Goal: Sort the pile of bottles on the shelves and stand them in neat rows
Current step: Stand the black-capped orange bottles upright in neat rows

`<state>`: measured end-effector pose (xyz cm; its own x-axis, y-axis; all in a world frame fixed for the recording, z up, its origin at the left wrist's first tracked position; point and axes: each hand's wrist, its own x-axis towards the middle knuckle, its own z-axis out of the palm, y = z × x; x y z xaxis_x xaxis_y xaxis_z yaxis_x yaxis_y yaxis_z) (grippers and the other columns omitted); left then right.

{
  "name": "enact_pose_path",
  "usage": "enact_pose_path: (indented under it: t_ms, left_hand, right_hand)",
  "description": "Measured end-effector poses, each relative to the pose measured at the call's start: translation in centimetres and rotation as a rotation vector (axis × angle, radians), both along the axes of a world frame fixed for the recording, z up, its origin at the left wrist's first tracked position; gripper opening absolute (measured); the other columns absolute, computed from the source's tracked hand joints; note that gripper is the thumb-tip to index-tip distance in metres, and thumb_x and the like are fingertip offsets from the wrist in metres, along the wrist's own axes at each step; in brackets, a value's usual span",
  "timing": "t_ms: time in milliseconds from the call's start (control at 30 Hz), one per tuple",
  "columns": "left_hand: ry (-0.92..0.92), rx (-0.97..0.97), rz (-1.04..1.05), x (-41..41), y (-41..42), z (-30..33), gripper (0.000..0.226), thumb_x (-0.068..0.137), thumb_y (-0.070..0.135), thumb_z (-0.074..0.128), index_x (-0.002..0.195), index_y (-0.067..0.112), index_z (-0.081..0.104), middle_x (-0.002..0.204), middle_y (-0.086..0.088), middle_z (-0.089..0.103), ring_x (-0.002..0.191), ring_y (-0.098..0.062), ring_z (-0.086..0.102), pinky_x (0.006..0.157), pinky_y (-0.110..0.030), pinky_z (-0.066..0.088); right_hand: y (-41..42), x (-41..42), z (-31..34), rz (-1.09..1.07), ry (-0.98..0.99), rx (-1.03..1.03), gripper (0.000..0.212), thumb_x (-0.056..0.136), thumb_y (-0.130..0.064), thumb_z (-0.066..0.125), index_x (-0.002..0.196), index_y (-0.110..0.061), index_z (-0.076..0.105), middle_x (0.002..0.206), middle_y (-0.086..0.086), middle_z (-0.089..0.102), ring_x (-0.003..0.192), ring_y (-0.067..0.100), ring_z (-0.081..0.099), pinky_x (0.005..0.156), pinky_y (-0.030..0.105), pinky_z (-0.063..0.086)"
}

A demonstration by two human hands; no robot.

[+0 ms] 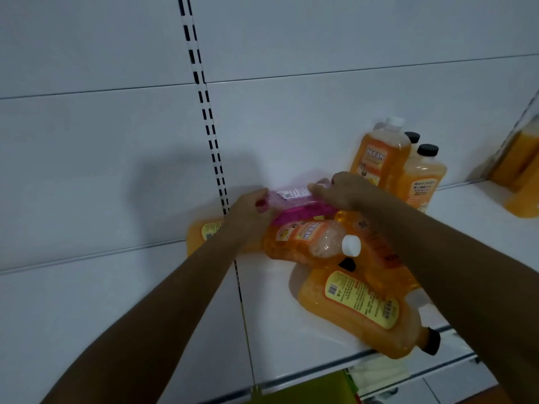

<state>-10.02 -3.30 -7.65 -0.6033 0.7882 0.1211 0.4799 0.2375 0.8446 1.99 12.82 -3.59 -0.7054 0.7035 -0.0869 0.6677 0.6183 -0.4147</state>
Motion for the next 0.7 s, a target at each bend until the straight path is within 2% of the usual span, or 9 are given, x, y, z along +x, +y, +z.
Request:
enact_pose_path:
  t_ms: [67,133,200,267,367,433,500,600,700]
  left_hand:
    - [-0.132,0.055,-0.004,0.4,-0.4,0.2,0.026,0.093,0.028,0.060,0.118,0.020,0.062,0.114,0.001,0.065,0.098,-0.012,0.063,0.083,-0.037,0.058]
    - [-0.255,0.114,0.000,0.8,-0.8,0.4,0.031,0.091,0.026,0.064,0.121,0.020,0.064,0.113,-0.001,0.066,0.099,-0.017,0.066,0.082,-0.038,0.059]
    - [-0.355,0.195,0.010,1.4,-1.2,0.9,0.034,0.088,0.023,0.067,0.122,0.019,0.063,0.114,-0.004,0.067,0.099,-0.019,0.067,0.076,-0.032,0.059]
    - [-0.396,0.269,0.047,1.9,-1.7,1.7,0.038,0.086,0.015,0.069,0.123,0.020,0.062,0.115,-0.004,0.066,0.100,-0.021,0.066,0.071,-0.028,0.057]
    - [-0.291,0.325,0.132,2.6,-2.5,3.2,0.065,0.076,0.002,0.074,0.135,0.018,0.051,0.120,0.002,0.060,0.106,-0.023,0.061,0.082,-0.037,0.057]
    - [-0.171,0.320,0.153,3.3,-2.8,3.8,0.081,0.071,0.002,0.079,0.142,0.016,0.042,0.125,0.002,0.057,0.114,-0.021,0.057,0.092,-0.040,0.052]
    - [-0.055,0.293,0.157,4.3,-2.8,4.2,0.085,0.069,0.008,0.082,0.142,0.016,0.040,0.125,0.003,0.054,0.116,-0.015,0.052,0.096,-0.035,0.047]
    - [0.004,0.278,0.134,6.2,-2.0,4.7,0.075,0.071,0.023,0.083,0.136,0.018,0.046,0.123,0.002,0.057,0.108,-0.016,0.057,0.087,-0.033,0.052]
    - [-0.119,0.301,0.009,8.6,-0.6,5.4,0.049,0.078,0.027,0.076,0.122,0.018,0.056,0.103,-0.003,0.067,0.079,-0.015,0.067,0.065,-0.023,0.056]
  right_hand:
    - [0.4,0.0,0.0,-0.013,0.061,-0.005,0.059,0.092,-0.056,0.050,0.119,-0.004,0.059,0.093,0.010,0.055,0.087,0.024,0.054,0.066,0.028,0.038]
    - [0.4,0.2,0.0,-0.029,0.110,0.021,0.060,0.088,-0.058,0.054,0.113,-0.003,0.059,0.087,0.007,0.055,0.079,0.020,0.054,0.056,0.026,0.036]
    - [0.2,0.5,0.3,-0.029,0.164,0.047,0.061,0.087,-0.059,0.055,0.114,-0.004,0.057,0.093,0.008,0.059,0.078,0.019,0.055,0.058,0.027,0.041]
    - [-0.4,1.1,1.2,-0.013,0.255,0.058,0.062,0.088,-0.058,0.055,0.121,-0.006,0.054,0.108,0.012,0.061,0.088,0.022,0.058,0.071,0.032,0.049]
    - [-1.4,2.4,2.7,0.016,0.426,0.078,0.065,0.089,-0.059,0.053,0.131,-0.009,0.051,0.126,0.010,0.057,0.106,0.023,0.056,0.087,0.035,0.048]
    - [-2.0,3.6,3.6,0.020,0.555,0.056,0.065,0.089,-0.058,0.053,0.133,-0.010,0.050,0.131,0.009,0.055,0.115,0.023,0.053,0.087,0.032,0.042]
    - [-2.5,5.0,4.5,0.006,0.690,0.007,0.064,0.089,-0.056,0.054,0.133,-0.011,0.049,0.133,0.007,0.053,0.119,0.021,0.051,0.088,0.030,0.040]
    - [-2.7,7.6,5.8,-0.038,0.863,-0.079,0.055,0.090,-0.043,0.060,0.132,-0.012,0.047,0.127,0.004,0.054,0.114,0.018,0.053,0.091,0.031,0.046]
    - [-2.1,10.7,7.1,-0.021,1.008,-0.139,0.035,0.088,-0.020,0.062,0.121,-0.011,0.057,0.111,0.003,0.063,0.100,0.016,0.061,0.079,0.026,0.052]
